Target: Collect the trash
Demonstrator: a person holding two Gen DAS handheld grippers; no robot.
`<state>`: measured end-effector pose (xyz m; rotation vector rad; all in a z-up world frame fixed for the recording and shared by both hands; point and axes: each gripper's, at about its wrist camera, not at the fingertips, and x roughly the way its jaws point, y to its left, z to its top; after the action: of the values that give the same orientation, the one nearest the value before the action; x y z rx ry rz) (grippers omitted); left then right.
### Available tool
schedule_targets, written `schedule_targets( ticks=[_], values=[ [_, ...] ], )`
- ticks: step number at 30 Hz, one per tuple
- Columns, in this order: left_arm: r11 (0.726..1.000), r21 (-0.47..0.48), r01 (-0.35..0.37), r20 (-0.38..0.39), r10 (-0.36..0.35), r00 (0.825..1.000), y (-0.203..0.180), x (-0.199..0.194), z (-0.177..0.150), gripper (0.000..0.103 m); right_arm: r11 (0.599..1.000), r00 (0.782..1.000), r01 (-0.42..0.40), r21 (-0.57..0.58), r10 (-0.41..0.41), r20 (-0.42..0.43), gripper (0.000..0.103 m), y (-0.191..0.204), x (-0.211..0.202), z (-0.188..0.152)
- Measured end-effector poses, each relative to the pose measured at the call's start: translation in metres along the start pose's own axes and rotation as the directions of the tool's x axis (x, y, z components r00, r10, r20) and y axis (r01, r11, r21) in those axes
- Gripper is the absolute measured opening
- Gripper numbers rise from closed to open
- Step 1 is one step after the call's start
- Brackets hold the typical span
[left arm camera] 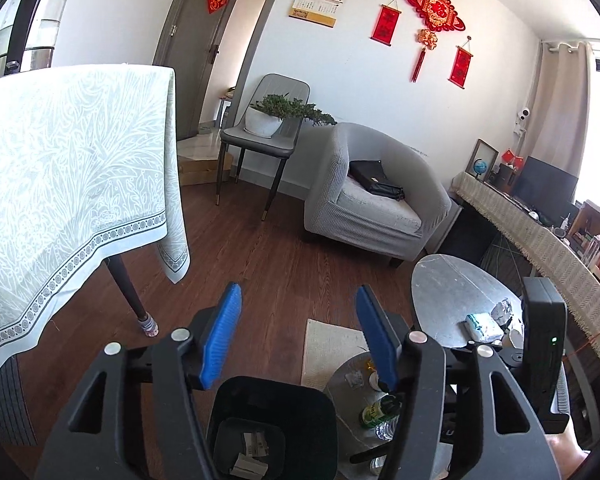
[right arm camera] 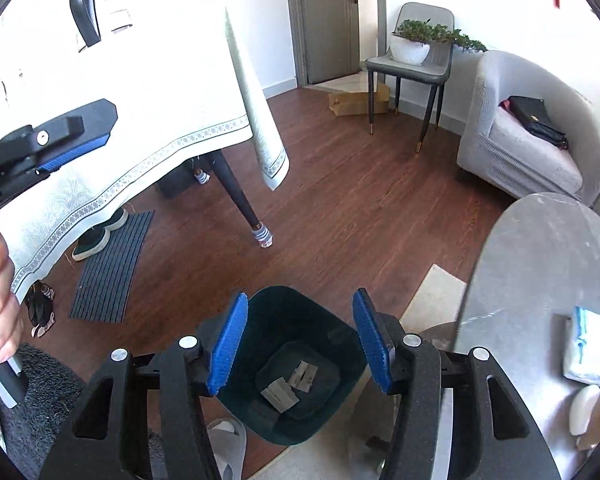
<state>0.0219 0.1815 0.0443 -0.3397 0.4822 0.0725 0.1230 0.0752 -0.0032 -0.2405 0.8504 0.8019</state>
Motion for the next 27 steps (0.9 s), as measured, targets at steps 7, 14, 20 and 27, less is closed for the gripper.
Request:
schedule_targets(
  ticks=[7,14,20,27],
  values=[
    [0.999,0.016,0.039,-0.030,-0.038,0.999,-0.029,0.015,-0.004,0.065,0.998,0.997,0.047,0.048,-0.050,0.059,0.054,-0.036,-0.044,-0.011],
    [0.994,0.064,0.084,-0.062,-0.080,0.995,-0.073,0.034,-0.012,0.067,0.990,0.990,0.099,0.099,-0.108,0.088,0.054,-0.066,-0.074,-0.026],
    [0.985,0.114,0.133,-0.115,-0.120,0.986,-0.117,0.058,-0.023,0.070,0.976,0.977,0.169,0.134,-0.184,0.108,0.054,-0.096,-0.100,-0.047],
    [0.958,0.195,0.209,-0.175,-0.176,0.969,-0.174,0.081,-0.042,0.074,0.953,0.954,0.247,0.177,-0.271,0.130,0.063,-0.137,-0.128,-0.077]
  ],
)
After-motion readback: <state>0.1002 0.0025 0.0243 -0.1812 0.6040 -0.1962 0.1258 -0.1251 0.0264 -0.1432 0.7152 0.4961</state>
